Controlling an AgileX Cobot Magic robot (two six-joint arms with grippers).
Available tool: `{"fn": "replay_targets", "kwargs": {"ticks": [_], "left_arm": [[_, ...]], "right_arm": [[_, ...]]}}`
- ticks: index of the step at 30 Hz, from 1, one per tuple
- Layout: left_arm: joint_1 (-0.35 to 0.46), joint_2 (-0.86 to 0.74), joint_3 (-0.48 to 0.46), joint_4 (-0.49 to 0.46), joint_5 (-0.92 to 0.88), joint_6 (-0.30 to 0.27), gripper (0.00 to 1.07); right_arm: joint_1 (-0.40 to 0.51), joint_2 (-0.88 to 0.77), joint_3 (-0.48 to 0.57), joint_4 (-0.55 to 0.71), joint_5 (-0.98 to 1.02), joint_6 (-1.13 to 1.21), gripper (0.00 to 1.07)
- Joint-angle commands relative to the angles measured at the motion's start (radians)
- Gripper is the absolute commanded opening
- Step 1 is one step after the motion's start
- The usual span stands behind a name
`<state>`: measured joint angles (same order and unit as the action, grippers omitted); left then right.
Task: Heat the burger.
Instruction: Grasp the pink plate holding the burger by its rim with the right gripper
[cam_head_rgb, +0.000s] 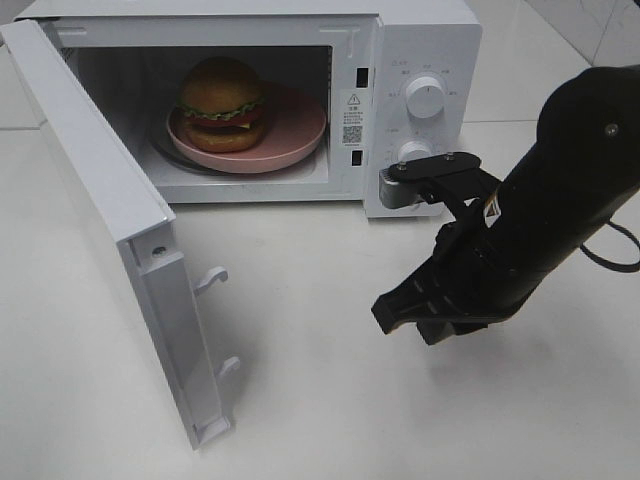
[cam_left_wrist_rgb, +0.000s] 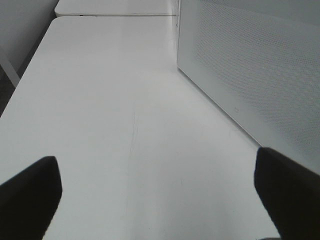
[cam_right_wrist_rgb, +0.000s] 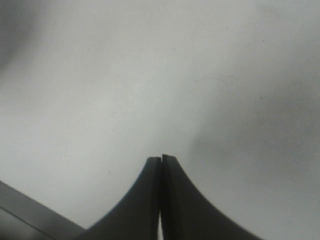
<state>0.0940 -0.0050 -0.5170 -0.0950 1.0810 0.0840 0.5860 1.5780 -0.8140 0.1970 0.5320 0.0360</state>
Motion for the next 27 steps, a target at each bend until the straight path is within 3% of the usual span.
{"fn": "replay_targets", "kwargs": {"ticks": [1,9,21,27], "left_arm": [[0.002,-0.008,0.0,-0.002,-0.011,-0.001,0.98],[0.002,-0.008,0.0,-0.002,-0.011,-0.001,0.98],[0.002,-0.008,0.0,-0.002,-0.011,-0.001,0.98],[0.002,-0.008,0.0,-0.002,-0.011,-0.001,0.98]], "right_arm": [[-0.004,-0.008,-0.03,-0.035,0.091,-0.077,0.05],[-0.004,-0.008,-0.102,-0.109,0.256,-0.425,0.06],[-0.004,-0.008,-0.149,-0.172,0.32,-1.363,0.1],[-0.001,-0.008,-0.149,-0.244,0.274,-1.452,0.16]]}}
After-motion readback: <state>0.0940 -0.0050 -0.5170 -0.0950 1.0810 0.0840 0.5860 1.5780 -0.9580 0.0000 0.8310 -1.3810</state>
